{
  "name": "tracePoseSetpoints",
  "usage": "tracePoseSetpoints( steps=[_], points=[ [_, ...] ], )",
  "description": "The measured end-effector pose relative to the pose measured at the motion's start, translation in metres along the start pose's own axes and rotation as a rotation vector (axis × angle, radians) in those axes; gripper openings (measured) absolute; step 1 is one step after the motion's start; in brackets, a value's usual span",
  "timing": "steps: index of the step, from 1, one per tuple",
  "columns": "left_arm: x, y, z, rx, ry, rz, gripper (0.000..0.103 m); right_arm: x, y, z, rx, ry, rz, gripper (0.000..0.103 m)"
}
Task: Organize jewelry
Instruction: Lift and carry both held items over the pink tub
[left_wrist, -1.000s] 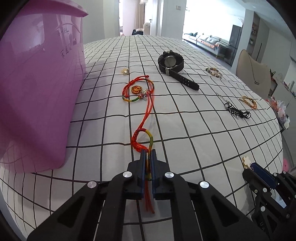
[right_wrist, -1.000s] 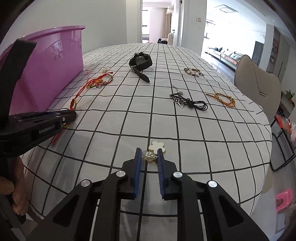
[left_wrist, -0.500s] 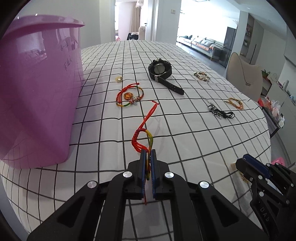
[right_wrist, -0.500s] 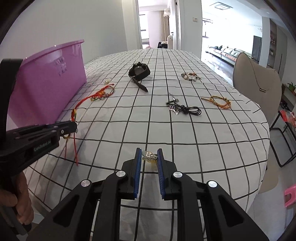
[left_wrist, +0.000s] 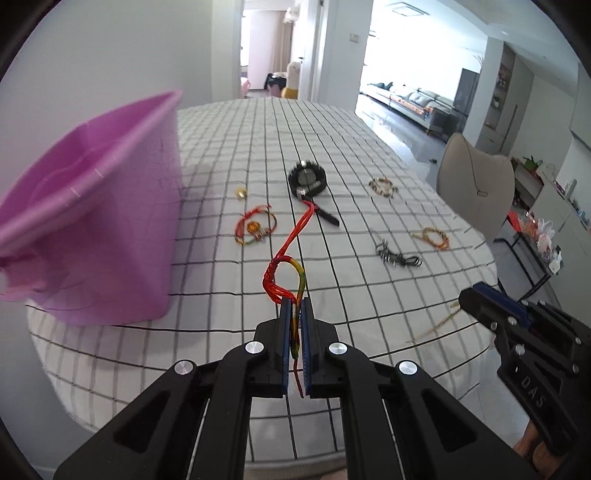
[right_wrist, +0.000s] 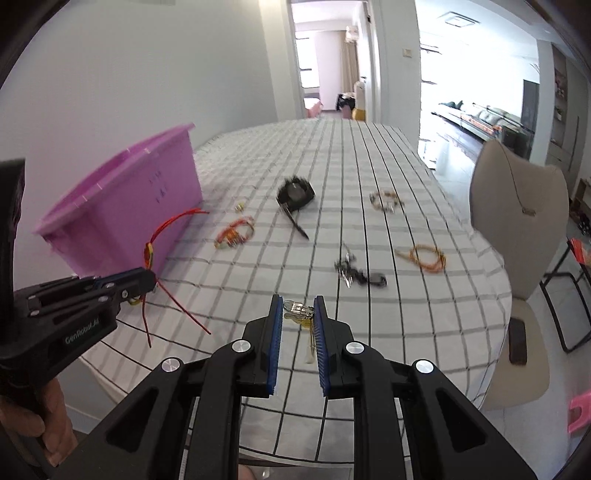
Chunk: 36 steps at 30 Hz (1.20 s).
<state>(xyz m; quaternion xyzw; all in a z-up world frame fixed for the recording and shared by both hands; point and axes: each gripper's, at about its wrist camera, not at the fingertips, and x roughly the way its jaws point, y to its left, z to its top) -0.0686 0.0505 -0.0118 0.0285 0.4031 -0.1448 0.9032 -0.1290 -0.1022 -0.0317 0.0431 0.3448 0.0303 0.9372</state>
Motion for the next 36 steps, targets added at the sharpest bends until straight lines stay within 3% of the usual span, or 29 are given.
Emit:
tracePoseSetpoints(
  steps=[10,19,27,36],
  points=[
    [-0.079,0.021,0.039,-0.075,-0.074,0.085,0.006,-0.041,0.023,0.071,-0.067,-0.061,0.145,0.016],
    [-0.113,0.074,0.081,-0.108,-0.155,0.145,0.006,-0.038,0.093,0.141,-0.109,-0.119,0.274,0.017],
    [-0.108,0.154,0.119,-0.111,-0.187,0.187,0.006,-0.003,0.175,0.201,-0.142,-0.135,0.345,0.017],
    [-0.062,0.231,0.131,-0.162,-0.069,0.179,0.006,0.057,0.244,0.223,-0.161,-0.047,0.381,0.017]
  ],
)
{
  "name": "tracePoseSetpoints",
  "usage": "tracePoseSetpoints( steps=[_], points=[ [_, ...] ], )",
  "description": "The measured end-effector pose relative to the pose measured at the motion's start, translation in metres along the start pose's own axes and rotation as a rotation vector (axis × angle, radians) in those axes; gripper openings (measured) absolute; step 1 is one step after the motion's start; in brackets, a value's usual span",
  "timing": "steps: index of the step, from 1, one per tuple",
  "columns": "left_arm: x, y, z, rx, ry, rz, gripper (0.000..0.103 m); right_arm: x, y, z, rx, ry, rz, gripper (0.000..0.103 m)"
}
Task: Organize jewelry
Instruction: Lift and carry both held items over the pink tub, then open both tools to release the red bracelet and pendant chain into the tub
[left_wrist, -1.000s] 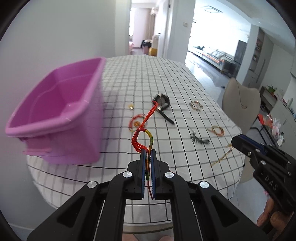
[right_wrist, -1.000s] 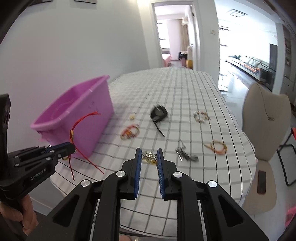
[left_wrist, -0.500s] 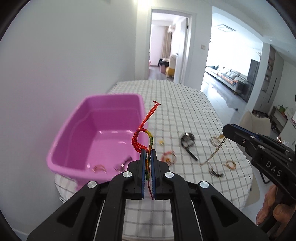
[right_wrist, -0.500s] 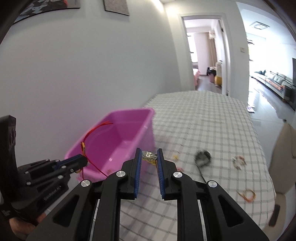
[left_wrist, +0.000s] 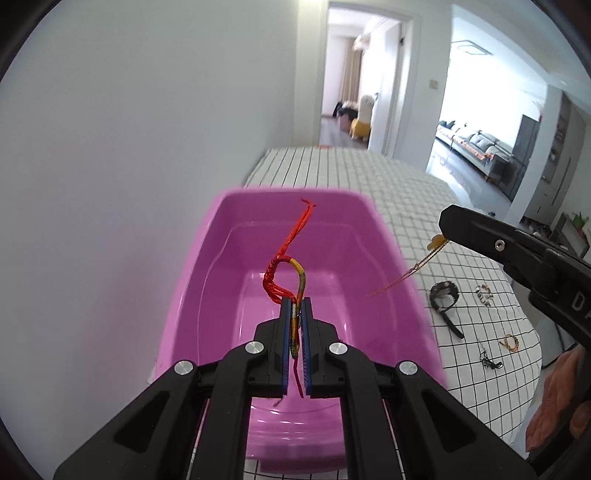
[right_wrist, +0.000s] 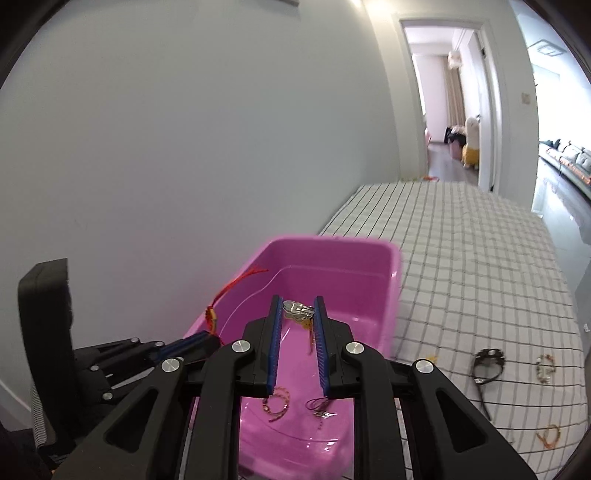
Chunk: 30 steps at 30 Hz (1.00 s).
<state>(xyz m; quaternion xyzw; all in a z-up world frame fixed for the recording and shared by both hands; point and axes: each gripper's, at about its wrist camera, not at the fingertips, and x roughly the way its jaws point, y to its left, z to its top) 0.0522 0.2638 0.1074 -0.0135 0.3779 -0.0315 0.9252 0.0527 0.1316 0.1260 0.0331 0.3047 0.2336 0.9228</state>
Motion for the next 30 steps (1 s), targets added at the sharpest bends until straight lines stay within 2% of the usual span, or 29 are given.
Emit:
tracePoseSetpoints(
  steps=[5,13,20,22,23,24,25,26,27,28,30],
  points=[
    [0.03,0.017,-0.006,-0.047,0.074,0.029,0.006,0.046,-0.003,-0.005,-0.013,0.109,0.009,0.017],
    [0.068,0.032,-0.016,-0.128,0.202,0.061,0.007,0.111,-0.01,-0.016,-0.031,0.334,0.033,0.017],
    [0.088,0.032,-0.026,-0.186,0.279,0.096,0.007,0.133,-0.015,-0.02,-0.082,0.4,0.03,0.017],
    [0.087,0.029,-0.028,-0.191,0.292,0.111,0.01,0.137,-0.018,-0.021,-0.083,0.415,0.026,0.019],
    [0.088,0.028,-0.029,-0.191,0.298,0.122,0.02,0.137,-0.019,-0.022,-0.084,0.419,0.024,0.031],
    [0.086,0.028,-0.03,-0.191,0.3,0.129,0.04,0.137,-0.021,-0.021,-0.085,0.419,0.025,0.04],
    [0.084,0.029,-0.03,-0.188,0.292,0.118,0.045,0.136,-0.022,-0.02,-0.087,0.409,0.037,0.049],
    [0.082,0.031,-0.027,-0.183,0.285,0.118,0.072,0.134,-0.021,-0.019,-0.091,0.403,0.042,0.049],
    [0.075,0.029,-0.026,-0.172,0.264,0.143,0.092,0.132,-0.021,-0.017,-0.101,0.4,0.039,0.049],
    [0.067,0.027,-0.024,-0.163,0.227,0.155,0.093,0.13,-0.02,-0.016,-0.109,0.399,0.032,0.052],
    [0.06,0.025,-0.022,-0.147,0.211,0.164,0.094,0.129,-0.021,-0.015,-0.108,0.398,0.032,0.054]
  ],
)
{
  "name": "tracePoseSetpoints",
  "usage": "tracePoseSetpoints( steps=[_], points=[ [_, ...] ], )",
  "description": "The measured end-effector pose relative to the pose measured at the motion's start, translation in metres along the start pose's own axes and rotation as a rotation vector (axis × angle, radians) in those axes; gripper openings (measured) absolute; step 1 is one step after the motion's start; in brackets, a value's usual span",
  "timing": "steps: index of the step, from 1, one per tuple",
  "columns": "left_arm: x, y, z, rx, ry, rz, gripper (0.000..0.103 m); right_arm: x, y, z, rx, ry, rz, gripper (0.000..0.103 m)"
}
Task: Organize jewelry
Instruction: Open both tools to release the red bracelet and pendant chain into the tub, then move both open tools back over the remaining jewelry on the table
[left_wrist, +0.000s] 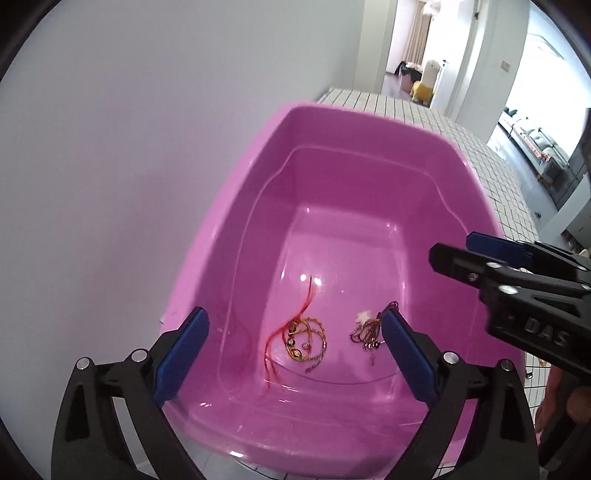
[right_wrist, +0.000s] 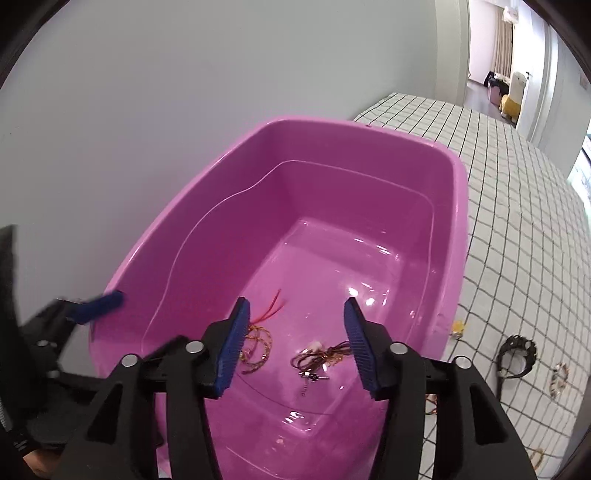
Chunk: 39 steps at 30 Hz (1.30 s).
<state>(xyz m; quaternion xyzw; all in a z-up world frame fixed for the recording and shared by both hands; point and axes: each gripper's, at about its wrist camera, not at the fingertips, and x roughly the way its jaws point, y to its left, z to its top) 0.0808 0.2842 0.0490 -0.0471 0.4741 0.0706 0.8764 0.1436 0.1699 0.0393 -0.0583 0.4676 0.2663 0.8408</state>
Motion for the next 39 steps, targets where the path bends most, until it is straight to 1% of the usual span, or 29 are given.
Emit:
tracePoseSetpoints(
  steps=[4,8,15,20,27,29,31,36,39],
  points=[
    [-0.005,0.0,0.003,-0.001,0.007,0.006,0.094,-0.003,-0.003,0.0,0.021,0.003,0.008,0.055],
    [-0.004,0.003,0.005,-0.012,0.02,0.004,0.094,-0.007,-0.003,0.0,0.029,0.003,0.009,0.059],
    [-0.01,0.008,0.005,-0.009,0.033,0.003,0.095,-0.014,-0.005,-0.005,0.063,0.008,0.015,0.059],
    [-0.014,0.014,0.002,-0.013,0.03,0.002,0.096,-0.018,0.0,-0.012,0.055,0.021,0.024,0.059],
    [-0.018,0.017,0.0,-0.003,0.025,-0.017,0.096,-0.032,0.006,-0.018,0.061,-0.004,0.012,0.059],
    [-0.02,0.018,-0.002,0.002,0.021,-0.028,0.096,-0.034,0.007,-0.021,0.068,-0.009,0.008,0.062],
    [-0.022,0.019,-0.004,0.009,0.018,-0.037,0.096,-0.037,0.008,-0.024,0.081,-0.013,0.004,0.062],
    [-0.027,0.016,-0.01,0.05,-0.001,-0.059,0.096,-0.048,0.01,-0.034,0.111,-0.041,-0.023,0.062],
    [-0.03,0.009,-0.013,0.086,-0.012,-0.08,0.096,-0.058,0.007,-0.043,0.151,-0.068,-0.058,0.062]
  ],
)
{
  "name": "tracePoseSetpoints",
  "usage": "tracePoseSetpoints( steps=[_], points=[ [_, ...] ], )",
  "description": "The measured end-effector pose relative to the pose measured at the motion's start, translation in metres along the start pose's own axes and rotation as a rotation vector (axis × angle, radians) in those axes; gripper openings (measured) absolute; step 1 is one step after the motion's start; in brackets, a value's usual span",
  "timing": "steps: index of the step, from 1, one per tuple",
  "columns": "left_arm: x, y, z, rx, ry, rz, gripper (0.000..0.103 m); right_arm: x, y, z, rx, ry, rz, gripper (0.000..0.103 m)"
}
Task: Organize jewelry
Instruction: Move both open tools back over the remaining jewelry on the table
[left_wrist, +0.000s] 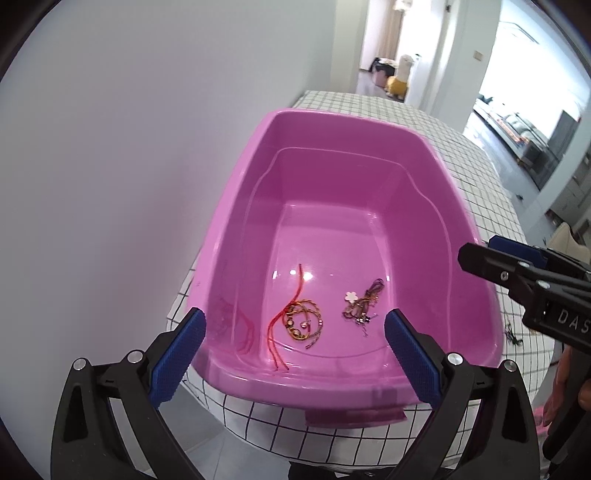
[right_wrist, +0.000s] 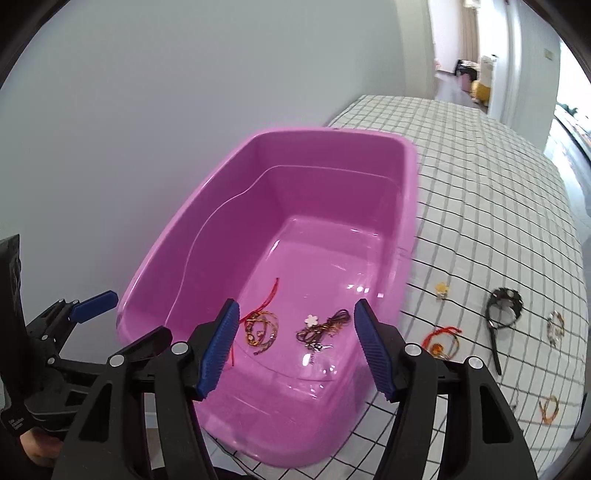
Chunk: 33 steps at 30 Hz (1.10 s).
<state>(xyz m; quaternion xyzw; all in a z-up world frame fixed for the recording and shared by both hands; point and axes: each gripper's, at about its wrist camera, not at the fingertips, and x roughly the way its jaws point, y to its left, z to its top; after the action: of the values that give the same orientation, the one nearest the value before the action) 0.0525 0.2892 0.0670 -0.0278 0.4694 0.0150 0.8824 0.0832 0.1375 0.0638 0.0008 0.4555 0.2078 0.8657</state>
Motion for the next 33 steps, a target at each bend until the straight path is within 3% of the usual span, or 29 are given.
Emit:
tracePoseSetpoints(
  steps=[11,21,28,33],
  points=[
    [-0.019,-0.061,-0.003,0.148,-0.115,-0.131,0.097,-0.052,-0.056,-0.047,0.207,-0.11,-0.13,0.065],
    [-0.039,-0.154,-0.016,0.224,-0.175,-0.275,0.097,-0.113,-0.137,-0.101,0.345,-0.169,-0.229,0.065],
    [-0.023,-0.233,-0.042,0.206,-0.129,-0.251,0.097,-0.145,-0.223,-0.146,0.363,-0.151,-0.264,0.065],
    [-0.006,-0.297,-0.071,0.142,-0.084,-0.165,0.097,-0.157,-0.299,-0.175,0.316,-0.094,-0.227,0.065]
  ],
)
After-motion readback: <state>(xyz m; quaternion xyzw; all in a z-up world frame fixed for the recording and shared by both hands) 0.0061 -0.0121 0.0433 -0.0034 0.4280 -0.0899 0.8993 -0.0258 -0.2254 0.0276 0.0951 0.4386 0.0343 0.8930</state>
